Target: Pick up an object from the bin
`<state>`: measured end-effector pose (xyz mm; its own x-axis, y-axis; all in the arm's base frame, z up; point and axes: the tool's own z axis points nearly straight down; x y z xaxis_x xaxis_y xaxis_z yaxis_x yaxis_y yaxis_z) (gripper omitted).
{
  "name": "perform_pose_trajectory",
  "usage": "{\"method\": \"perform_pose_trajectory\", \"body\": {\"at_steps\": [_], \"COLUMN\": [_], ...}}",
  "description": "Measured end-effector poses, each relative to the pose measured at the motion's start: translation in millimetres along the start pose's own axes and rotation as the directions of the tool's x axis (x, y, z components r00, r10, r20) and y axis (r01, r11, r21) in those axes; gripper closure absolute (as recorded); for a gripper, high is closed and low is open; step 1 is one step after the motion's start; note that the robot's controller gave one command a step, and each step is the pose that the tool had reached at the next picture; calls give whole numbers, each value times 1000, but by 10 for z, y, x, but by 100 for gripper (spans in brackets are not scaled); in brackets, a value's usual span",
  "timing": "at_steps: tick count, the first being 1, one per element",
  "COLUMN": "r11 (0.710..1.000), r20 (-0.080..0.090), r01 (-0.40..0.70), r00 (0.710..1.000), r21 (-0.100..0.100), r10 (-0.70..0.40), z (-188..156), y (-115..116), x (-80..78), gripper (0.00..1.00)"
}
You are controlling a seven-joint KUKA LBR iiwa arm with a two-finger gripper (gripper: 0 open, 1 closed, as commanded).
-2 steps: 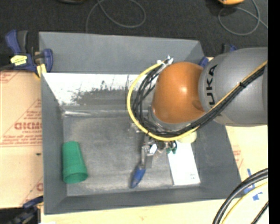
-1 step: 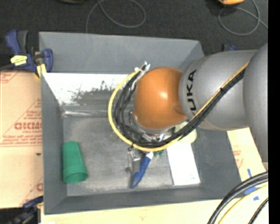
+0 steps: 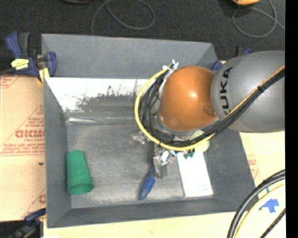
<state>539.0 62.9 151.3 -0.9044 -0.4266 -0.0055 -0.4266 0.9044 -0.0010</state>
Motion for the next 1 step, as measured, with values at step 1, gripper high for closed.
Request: {"method": "perform_pose_trajectory", "body": {"at_steps": [1], "r11": [994], "r20": [1], "r01": [110], "r00": [994], "r21": [1], "r10": [-110], "z": [723], "y": [-182], "x": [274], "gripper": [0]}}
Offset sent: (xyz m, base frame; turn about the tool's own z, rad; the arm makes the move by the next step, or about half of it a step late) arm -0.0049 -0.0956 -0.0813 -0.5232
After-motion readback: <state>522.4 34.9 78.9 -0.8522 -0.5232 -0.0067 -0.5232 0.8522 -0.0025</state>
